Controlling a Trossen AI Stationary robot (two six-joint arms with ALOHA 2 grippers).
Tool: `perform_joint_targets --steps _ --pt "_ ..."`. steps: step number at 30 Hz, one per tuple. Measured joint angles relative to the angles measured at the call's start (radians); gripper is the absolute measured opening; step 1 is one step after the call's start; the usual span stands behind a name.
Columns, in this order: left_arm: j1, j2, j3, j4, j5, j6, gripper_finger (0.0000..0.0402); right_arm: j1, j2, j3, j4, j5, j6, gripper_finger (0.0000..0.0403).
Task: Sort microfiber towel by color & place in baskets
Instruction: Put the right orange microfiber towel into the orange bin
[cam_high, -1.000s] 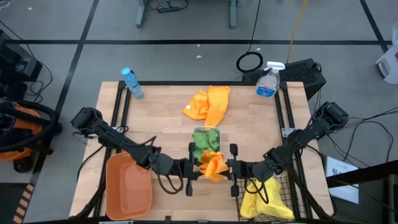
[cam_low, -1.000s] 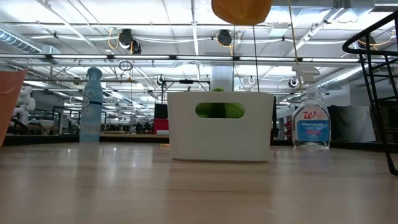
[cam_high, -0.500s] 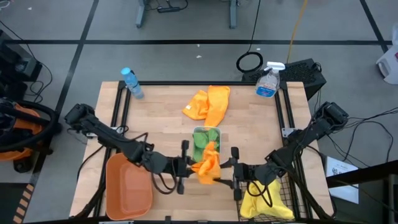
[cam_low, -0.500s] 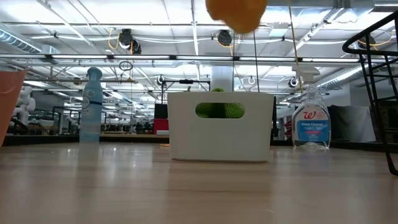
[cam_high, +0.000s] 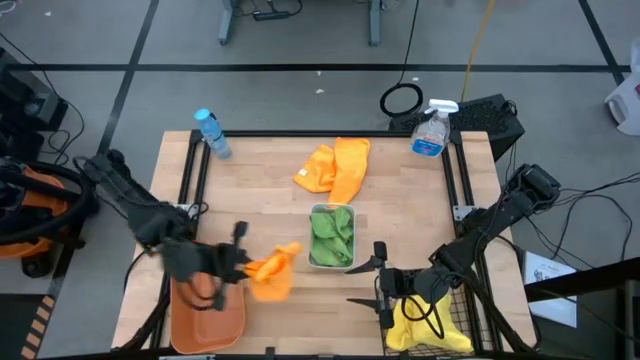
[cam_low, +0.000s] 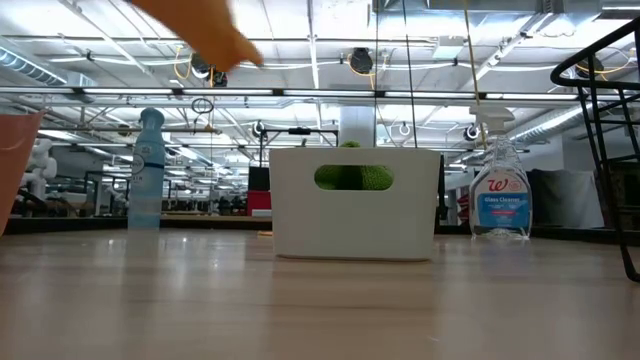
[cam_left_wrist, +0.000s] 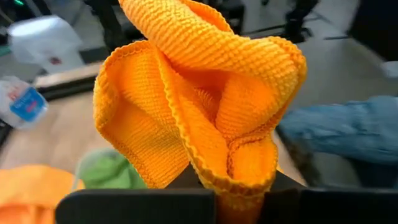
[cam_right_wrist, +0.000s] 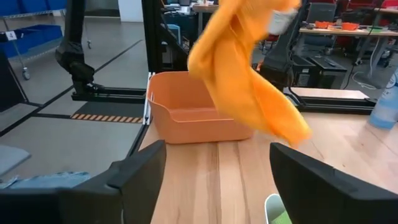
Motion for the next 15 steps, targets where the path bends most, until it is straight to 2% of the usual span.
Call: perform_joint_targets --steps 8,15 --pt "-0.157 -0.189 0.0 -0.315 -0.013 -0.288 0.0009 -0.001 0.0 0.0 -0.019 0.0 0.002 0.0264" --pt "-0.2 -0.223 0.0 -0.594 -0.035 -0.574 0.0009 -0.001 0.0 0.0 -0.021 0.0 0.004 0.0256"
